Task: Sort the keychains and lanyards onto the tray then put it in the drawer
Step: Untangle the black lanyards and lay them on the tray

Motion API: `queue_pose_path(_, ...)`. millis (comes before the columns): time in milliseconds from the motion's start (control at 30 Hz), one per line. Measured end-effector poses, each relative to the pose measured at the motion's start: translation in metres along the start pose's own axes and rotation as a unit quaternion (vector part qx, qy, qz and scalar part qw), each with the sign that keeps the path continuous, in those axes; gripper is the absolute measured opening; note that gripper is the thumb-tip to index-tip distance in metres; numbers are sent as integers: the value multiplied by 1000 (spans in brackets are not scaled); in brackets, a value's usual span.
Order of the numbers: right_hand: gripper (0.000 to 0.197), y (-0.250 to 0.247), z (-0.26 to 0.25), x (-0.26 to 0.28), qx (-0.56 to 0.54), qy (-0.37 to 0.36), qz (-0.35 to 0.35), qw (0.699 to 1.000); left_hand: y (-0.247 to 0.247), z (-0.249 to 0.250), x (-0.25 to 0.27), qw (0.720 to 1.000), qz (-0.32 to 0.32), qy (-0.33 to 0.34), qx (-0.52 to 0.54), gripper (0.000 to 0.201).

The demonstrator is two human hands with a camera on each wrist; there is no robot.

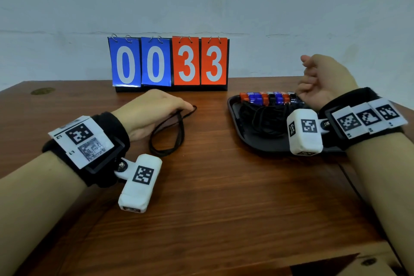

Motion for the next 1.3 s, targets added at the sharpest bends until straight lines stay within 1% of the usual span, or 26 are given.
queue_pose_path(67,28,6,4,3,10,21,-23,999,-5,0,-1,1000,22,11,2,23)
queue_pose_path(133,27,13,9,8,22,44,-49,998,-8,-3,-3,999,30,7,-9,24)
queue_pose_path(233,20,26,20,19,57,80,-90,991,-7,-10,-5,998,9,-26,-53,26)
queue_pose_path(300,15,34,27,26,88,101,-115,984,-3,-10,-2,997,-13,-27,-67,25)
queue_pose_path(367,13,39,33,31,111,109,-134,979,-1,-8,-1,997,-26,-11,-70,24)
queue_pose_path(433,12,41,36,34,123,110,-142,976,0,-4,1,997,-28,9,-69,23)
queue_pose_path(500,11,42,37,36,131,109,-145,975,-3,-5,0,997,-14,8,-72,23)
queue_pose_path(567,12,43,39,37,140,113,-151,972,-5,-10,-2,996,-6,-19,-84,20)
queue_pose_path(667,11,45,42,39,153,119,-167,967,-3,-17,-1,993,-35,-53,-103,8)
queue_pose_path(700,12,46,42,39,155,120,-170,966,-1,-17,0,992,-47,-53,-108,10)
queue_pose_path(800,12,46,43,40,161,121,-175,964,3,-13,2,988,-78,-48,-123,25)
queue_pose_path(867,11,46,44,41,165,121,-179,962,6,-11,4,987,-90,-47,-121,24)
queue_pose_path(1067,15,49,49,44,180,118,-193,957,14,-7,8,986,-131,-21,-98,20)
queue_pose_path(1200,16,51,51,45,190,116,-204,953,13,-4,10,987,-130,-8,-90,26)
queue_pose_path(1300,16,52,52,46,194,115,-208,952,9,1,10,991,-109,27,-74,23)
Point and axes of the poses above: each hand's wrist, its own x-axis away from the middle knuckle, its own y-axis out of the palm, z = x × y, the point moved 7 cm from there along -x, towards the middle knuckle, and after that the axes turned 14 degrees about -x, right-handed, at the moved point
